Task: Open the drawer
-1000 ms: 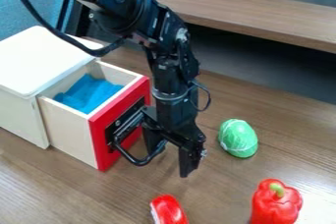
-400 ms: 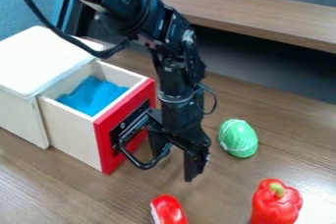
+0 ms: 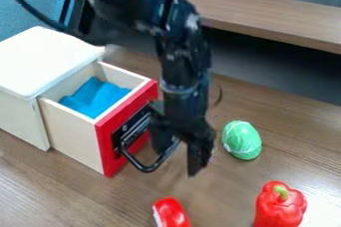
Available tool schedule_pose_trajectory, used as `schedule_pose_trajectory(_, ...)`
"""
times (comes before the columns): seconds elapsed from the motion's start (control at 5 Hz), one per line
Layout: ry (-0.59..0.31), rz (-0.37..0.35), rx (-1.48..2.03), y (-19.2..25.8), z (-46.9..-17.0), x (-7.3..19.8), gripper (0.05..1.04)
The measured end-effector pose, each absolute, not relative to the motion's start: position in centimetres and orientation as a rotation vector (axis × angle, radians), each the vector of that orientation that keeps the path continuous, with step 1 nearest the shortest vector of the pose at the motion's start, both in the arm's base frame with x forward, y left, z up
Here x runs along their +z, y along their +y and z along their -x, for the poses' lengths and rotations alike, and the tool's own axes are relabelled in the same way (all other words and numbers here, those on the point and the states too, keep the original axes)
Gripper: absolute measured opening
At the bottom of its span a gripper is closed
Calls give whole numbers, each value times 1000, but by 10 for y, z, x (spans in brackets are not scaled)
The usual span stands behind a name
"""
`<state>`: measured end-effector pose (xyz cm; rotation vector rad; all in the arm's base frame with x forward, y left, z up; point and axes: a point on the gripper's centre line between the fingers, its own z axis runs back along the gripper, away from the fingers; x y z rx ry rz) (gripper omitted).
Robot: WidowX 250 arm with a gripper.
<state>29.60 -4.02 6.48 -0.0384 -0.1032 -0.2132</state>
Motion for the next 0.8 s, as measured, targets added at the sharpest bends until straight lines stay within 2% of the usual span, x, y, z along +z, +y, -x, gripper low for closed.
schedule_pose_trajectory(0.4,-164,2,-148,-21,-299,97,999)
schedule_pose_trajectory(0.8,-221,38,-169,-27,-295,128,999)
